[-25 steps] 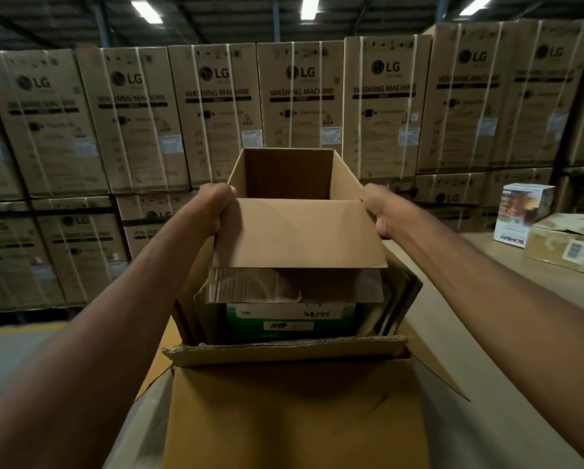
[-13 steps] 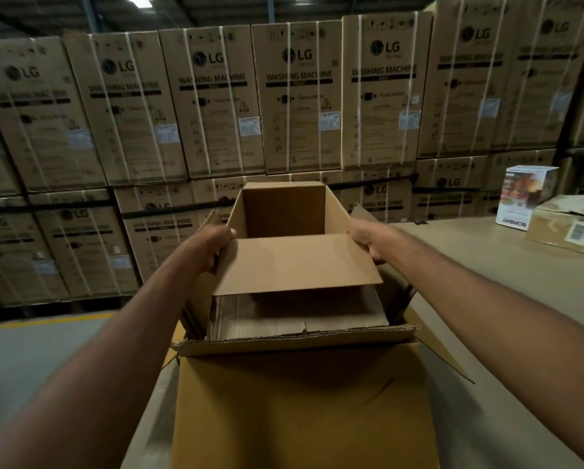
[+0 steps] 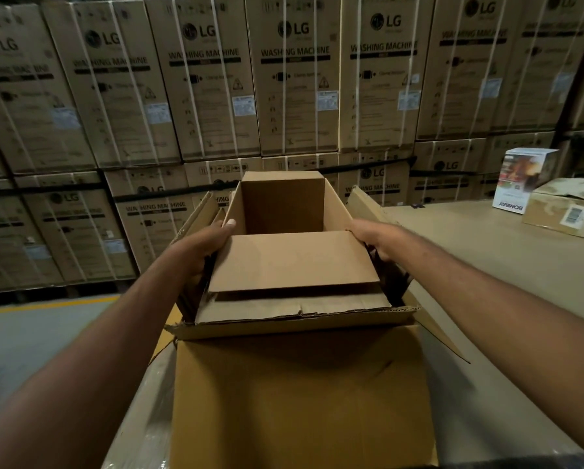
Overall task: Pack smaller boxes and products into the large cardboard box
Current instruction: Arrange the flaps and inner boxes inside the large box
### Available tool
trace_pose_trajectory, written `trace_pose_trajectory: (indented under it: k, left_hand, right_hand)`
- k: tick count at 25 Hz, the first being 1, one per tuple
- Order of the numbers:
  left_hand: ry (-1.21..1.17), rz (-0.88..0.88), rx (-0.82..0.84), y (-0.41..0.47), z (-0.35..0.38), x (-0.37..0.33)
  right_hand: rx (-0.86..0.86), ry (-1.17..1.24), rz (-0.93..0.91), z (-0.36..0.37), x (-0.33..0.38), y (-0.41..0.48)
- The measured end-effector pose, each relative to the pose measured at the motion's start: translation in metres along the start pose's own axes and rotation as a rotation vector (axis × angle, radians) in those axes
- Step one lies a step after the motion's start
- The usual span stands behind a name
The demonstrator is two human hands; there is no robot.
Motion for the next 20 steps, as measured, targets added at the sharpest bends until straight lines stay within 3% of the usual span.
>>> trace_pose_trajectory:
  k: [4,9,10,13,15,20]
  left_hand:
    - [0.138,0.115,-0.017,0.000,0.000,-0.022]
    - [0.984,0.330,-0.189,0.000,-0.013,-0.064]
    - [1.011,0.340,-0.183,0.007,-0.014,-0.063]
    - [0.746,0.253,-0.101,0.033,-0.015,-0.044]
    - [0.626,0.228,-0.124,0.044,-0.018,-0.036]
    - [0.797,0.281,-0.143,0.060,-0.021,-0.051]
  right_hand:
    - [-0.074,0.057,-0.031,-0.015,0.000,0.021]
    - [-0.473,-0.435,-0.079,-0.033,0.027,0.029]
    - [-0.492,-0.430,-0.116,-0.033,0.034,0.032]
    - [-0.390,-0.458,-0.259,-0.014,0.056,0.041]
    - [-0.416,-0.489,-0.295,-0.013,0.062,0.051]
    - [-0.432,-0.719,-0.294,-0.010,0.070,0.069]
Point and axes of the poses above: each hand's wrist, its own y-axis towards the middle knuckle, its own z-axis out of the palm, x = y × z, the point moved 9 cm from there along y, towards the middle knuckle, and after that the axes turned 8 degrees about z, right-handed, at the moved point
